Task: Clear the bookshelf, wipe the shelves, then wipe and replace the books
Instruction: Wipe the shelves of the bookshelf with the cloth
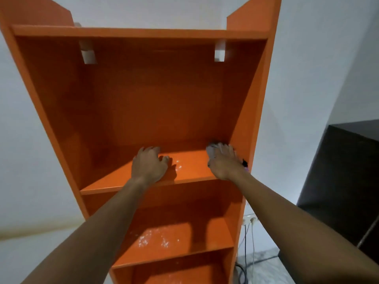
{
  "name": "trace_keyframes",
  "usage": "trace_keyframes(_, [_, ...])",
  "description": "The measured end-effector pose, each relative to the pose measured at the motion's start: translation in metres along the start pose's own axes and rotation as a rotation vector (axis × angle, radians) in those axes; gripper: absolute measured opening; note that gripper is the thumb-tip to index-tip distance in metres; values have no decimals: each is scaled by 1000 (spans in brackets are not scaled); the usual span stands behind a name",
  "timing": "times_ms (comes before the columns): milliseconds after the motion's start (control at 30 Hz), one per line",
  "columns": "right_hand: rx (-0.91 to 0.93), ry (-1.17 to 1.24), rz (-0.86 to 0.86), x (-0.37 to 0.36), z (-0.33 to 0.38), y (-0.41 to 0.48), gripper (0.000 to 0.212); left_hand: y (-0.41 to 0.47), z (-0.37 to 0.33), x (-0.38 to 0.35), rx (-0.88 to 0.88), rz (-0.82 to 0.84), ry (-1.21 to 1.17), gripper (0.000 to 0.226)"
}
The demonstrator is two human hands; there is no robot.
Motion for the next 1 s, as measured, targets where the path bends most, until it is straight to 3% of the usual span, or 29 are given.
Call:
trace_keyframes(167, [47,-75,-71,12,11,31,51,14,34,-14,54,-51,144,56])
trace_keyframes(500, [13,5,28,-15,37,90,51,15,50,-22,109,-141,-17,58])
trace_keyframes(633, [155,22,109,-31,74,80,41,13,49,-19,107,-150,-59,57])
trace_keyframes(800, [393,8,258,-60,133,31,49,9,50,-14,109,-174,-105,54])
trace_keyframes(1000, [464,109,312,-71,149,-39,50,2,53,-5,87,-200,-301,59])
Point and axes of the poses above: each hand's wrist, its own y-axis towards the middle knuckle, its own x-axis out of the back of the hand, z = x × y, the point moved 10 cm from there along y, towards the middle knuckle, and after that the axes turned 12 degrees about y, right-handed, at the moved point
